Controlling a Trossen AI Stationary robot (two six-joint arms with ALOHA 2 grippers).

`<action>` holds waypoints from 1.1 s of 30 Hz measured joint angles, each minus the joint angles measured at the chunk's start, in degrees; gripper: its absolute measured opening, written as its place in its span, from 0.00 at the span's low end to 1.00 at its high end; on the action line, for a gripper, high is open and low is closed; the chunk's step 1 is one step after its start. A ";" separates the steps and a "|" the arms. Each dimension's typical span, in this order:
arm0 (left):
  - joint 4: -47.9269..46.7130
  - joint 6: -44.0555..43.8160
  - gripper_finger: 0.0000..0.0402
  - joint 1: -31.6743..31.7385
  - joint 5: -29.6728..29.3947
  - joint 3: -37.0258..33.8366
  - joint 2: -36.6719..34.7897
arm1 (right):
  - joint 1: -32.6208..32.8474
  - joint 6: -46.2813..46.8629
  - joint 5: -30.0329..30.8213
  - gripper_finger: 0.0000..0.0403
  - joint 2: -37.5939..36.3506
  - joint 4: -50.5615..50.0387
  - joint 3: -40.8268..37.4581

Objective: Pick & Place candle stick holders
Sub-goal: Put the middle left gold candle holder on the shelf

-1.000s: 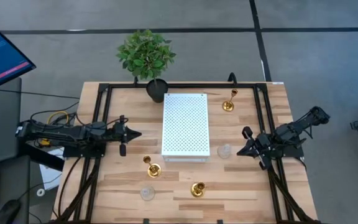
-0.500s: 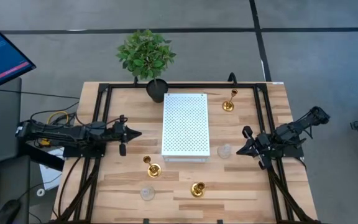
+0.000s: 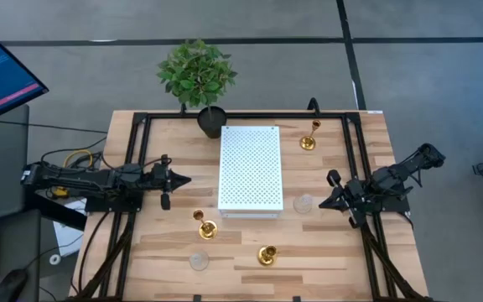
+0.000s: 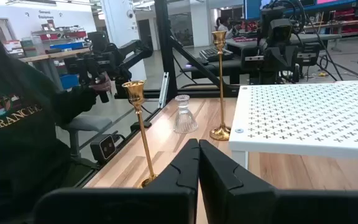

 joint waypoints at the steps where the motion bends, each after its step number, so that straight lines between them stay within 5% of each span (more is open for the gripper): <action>1: 0.00 0.00 0.03 -0.01 0.00 0.00 0.02 | 0.00 -0.01 1.13 0.00 0.00 0.00 0.00; 10: 0.00 0.92 0.03 -0.01 -0.06 0.00 0.01 | -0.07 0.60 27.96 0.00 0.53 -3.65 0.22; 20: 1.26 -1.46 0.03 0.00 1.29 0.00 0.02 | -1.15 4.52 28.73 0.00 0.85 -3.50 0.20; 27: 3.39 -2.36 0.03 -0.02 20.75 0.00 0.00 | -3.58 3.10 28.67 0.00 0.85 -3.56 0.20; 33: 3.87 -2.36 0.03 -0.02 23.31 0.00 1.84 | -5.00 3.06 28.30 0.00 0.85 -3.58 0.17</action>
